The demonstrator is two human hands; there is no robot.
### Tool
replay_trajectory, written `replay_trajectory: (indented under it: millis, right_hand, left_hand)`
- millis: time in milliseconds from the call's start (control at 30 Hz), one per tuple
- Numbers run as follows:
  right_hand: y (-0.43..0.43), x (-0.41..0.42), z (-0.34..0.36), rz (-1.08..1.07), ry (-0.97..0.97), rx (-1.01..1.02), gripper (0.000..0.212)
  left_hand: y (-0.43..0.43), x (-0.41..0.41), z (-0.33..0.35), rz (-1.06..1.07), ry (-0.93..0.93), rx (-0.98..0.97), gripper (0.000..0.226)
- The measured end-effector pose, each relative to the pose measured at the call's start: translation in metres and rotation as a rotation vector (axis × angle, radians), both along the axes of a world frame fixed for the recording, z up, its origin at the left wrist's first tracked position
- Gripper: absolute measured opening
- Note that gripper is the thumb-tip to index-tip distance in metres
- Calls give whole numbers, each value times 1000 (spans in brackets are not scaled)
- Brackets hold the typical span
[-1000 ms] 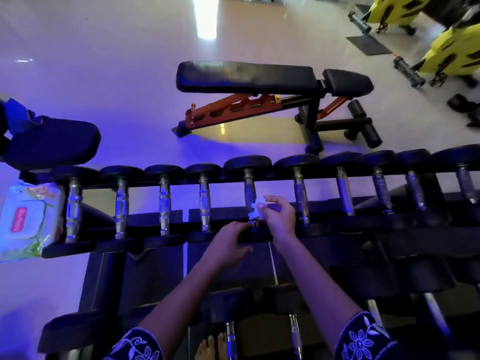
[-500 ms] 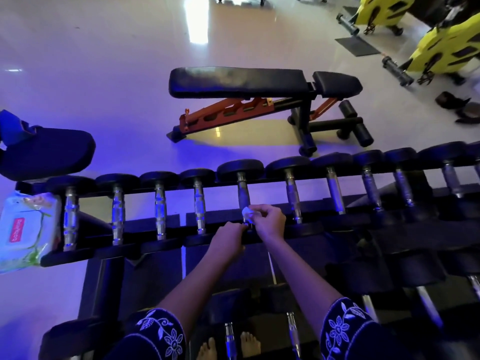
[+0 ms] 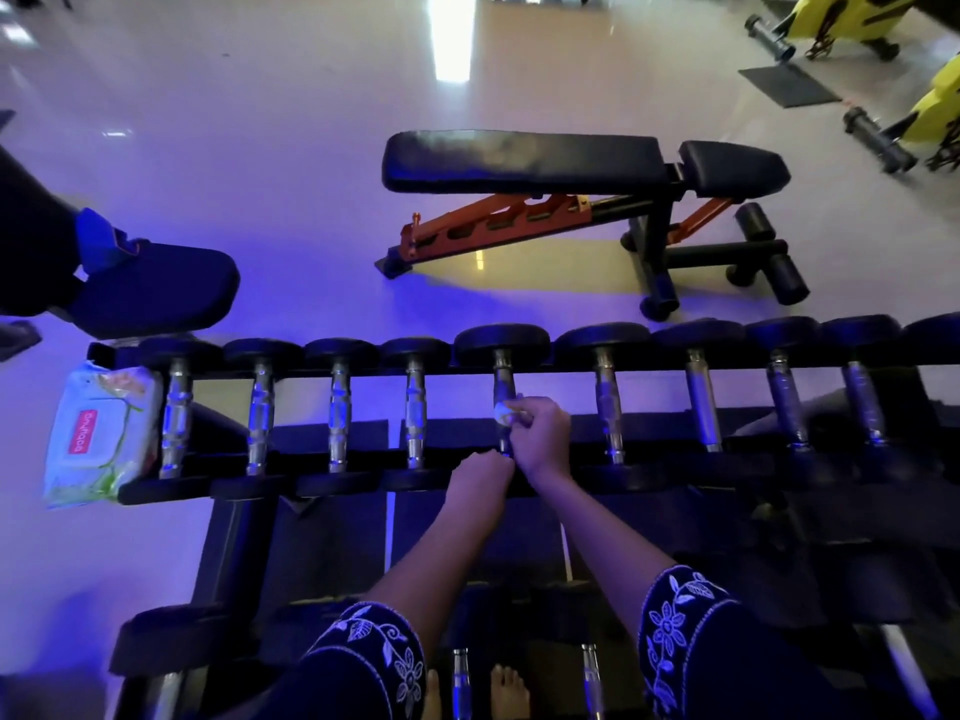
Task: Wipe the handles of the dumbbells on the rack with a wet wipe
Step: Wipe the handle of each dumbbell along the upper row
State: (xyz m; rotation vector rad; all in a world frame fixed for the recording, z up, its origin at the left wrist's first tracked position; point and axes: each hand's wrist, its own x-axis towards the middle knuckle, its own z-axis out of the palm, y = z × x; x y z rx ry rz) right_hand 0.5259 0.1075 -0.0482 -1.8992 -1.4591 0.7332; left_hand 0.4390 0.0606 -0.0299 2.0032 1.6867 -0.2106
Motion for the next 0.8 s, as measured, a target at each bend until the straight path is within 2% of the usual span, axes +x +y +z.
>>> replay_trajectory:
  millis: [200, 400, 500, 700, 800]
  right_hand:
    - [46, -2, 12, 77, -67, -14, 29]
    - [3, 15, -5, 216, -122, -39, 23]
    - [-6, 20, -7, 219, -67, -72, 20]
    - [66, 3, 19, 73, -66, -85, 26]
    - [54, 5, 12, 116, -80, -113, 29]
  left_hand:
    - [10, 7, -3, 60, 34, -101, 33]
    - [8, 10, -6, 51, 98, -73, 31]
    - [10, 13, -7, 62, 119, -76, 32]
    - [8, 14, -1, 82, 141, -86, 33]
    - [8, 14, 2, 80, 132, -86, 32]
